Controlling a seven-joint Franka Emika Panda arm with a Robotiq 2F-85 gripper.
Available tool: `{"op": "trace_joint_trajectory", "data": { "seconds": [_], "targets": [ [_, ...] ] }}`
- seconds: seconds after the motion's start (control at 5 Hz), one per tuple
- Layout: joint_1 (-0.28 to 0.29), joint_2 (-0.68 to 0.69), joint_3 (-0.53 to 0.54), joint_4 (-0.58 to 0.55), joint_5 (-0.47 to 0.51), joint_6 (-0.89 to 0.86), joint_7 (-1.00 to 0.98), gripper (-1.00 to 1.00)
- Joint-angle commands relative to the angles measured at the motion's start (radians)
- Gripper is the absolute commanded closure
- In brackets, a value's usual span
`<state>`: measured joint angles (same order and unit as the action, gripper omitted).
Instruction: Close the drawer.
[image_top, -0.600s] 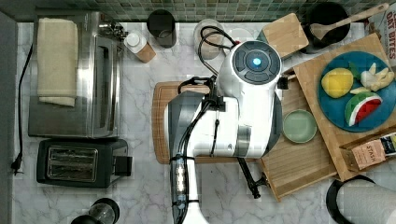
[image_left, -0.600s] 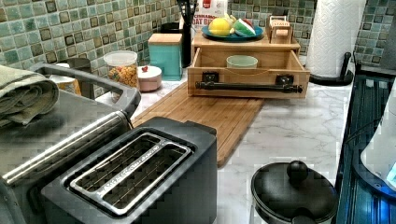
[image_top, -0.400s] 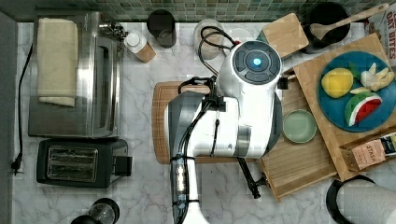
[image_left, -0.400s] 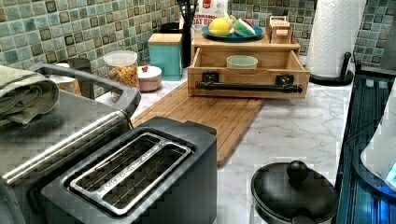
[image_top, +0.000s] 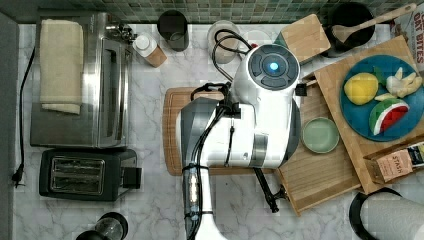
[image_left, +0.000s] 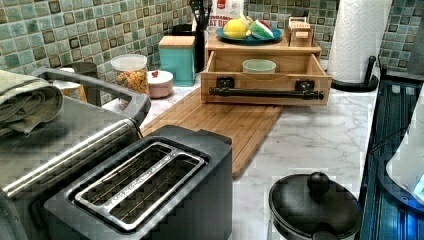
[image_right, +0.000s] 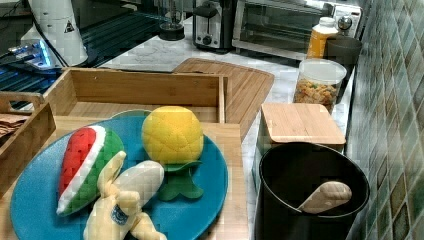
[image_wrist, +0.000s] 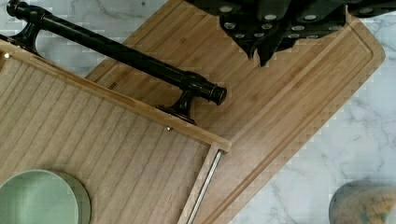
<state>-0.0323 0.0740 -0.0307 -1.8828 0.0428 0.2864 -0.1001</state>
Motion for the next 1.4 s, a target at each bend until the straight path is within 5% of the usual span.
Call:
{"op": "trace_joint_trajectory", "data": {
  "seconds": [0.2,0.4,1.0,1.4],
  "targets": [
    [0.008,-0.175,0.016,-0.268,0.097,0.187,-0.448,1.00],
    [0.016,-0.217,0.028,-0.347,0.151,0.211,-0.549,1.00],
    [0.081,-0.221,0.059,-0.440,0.082,0.244,-0.769,1.00],
    [0.049,-0.252,0.098,-0.556,0.071,0.319,-0.995,1.00]
  ]
}}
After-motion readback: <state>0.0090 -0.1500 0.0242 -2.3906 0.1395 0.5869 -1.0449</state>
